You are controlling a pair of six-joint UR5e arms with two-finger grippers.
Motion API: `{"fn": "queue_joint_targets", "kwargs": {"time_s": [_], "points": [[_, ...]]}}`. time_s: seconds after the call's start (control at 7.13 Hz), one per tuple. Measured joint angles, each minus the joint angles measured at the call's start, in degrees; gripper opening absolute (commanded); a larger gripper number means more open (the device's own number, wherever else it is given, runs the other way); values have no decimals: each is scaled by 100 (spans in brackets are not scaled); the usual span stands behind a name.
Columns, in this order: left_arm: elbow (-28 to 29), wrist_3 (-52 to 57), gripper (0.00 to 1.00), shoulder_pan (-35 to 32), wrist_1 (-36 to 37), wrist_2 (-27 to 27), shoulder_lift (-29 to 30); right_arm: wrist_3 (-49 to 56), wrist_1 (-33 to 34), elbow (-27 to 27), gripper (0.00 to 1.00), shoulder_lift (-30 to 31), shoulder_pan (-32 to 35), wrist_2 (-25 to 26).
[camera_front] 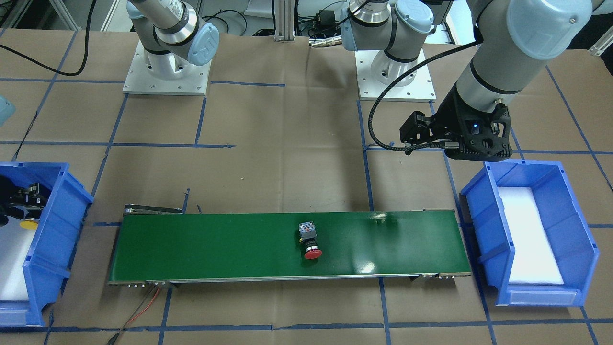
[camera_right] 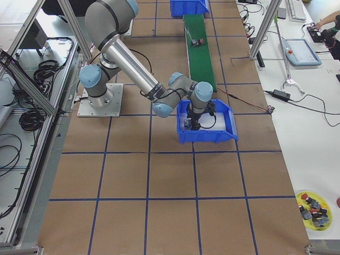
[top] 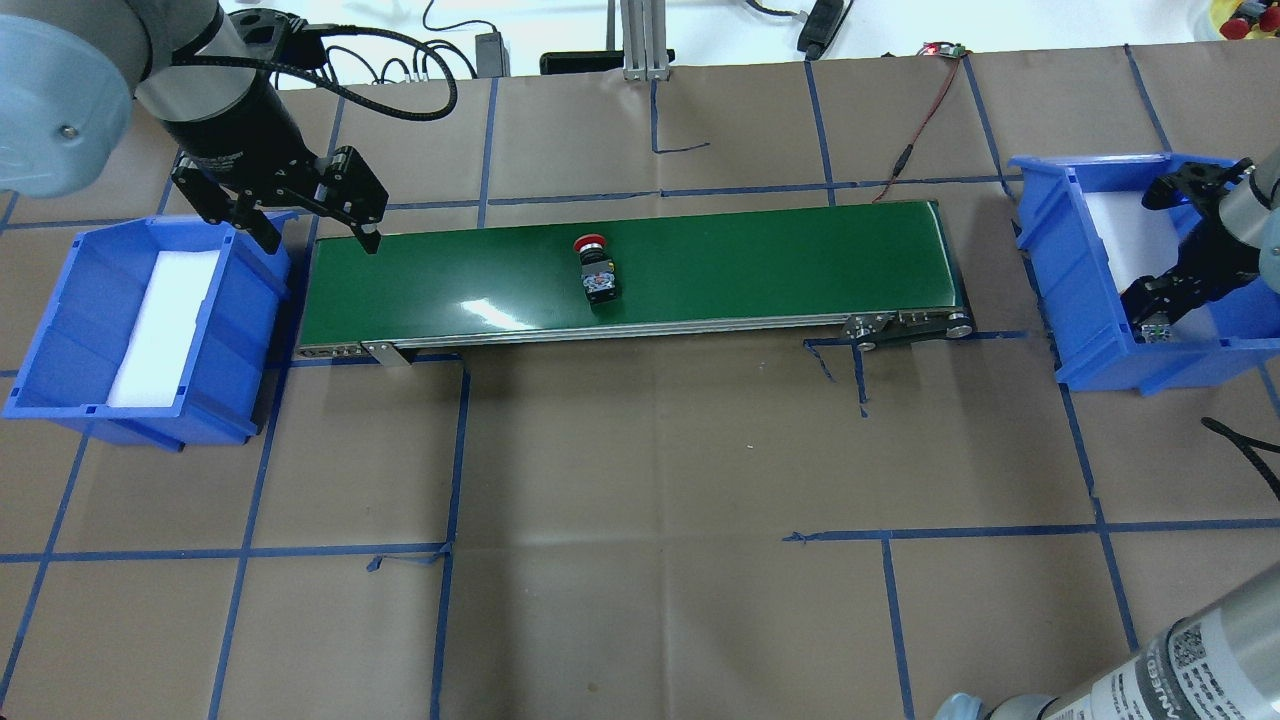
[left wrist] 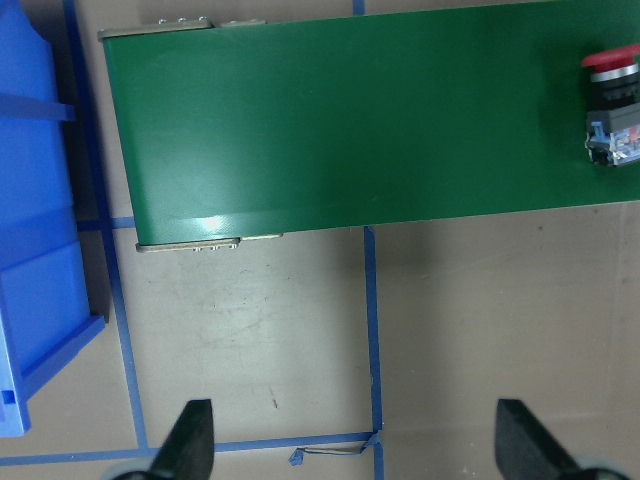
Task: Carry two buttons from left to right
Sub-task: 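Carry the yellow button with the right gripper into the empty bin and release, then return the right gripper above the conveyor end and wait for the red button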
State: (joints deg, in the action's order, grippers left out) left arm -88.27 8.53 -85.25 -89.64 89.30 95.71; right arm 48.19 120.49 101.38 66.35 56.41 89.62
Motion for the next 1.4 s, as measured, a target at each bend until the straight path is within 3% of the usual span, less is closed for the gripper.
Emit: {"fn": "queue_joint_targets", "kwargs": {"time_s": [0.42,0.84,1.12,1.4], "points": [[24,0,100,0,8,0,2,-211,-551,-442,100,450,50,8],[36,0,100,0,8,0,0,-1132,-1269,-1251,100,1040,374,5],[49,0,100,0,8,0,1,-2435,-2037,-1736,100,1220,992,6],[86,0,100,2,8,-2,16,-3950,-2521,-1883,100,1323,2017,59]]}}
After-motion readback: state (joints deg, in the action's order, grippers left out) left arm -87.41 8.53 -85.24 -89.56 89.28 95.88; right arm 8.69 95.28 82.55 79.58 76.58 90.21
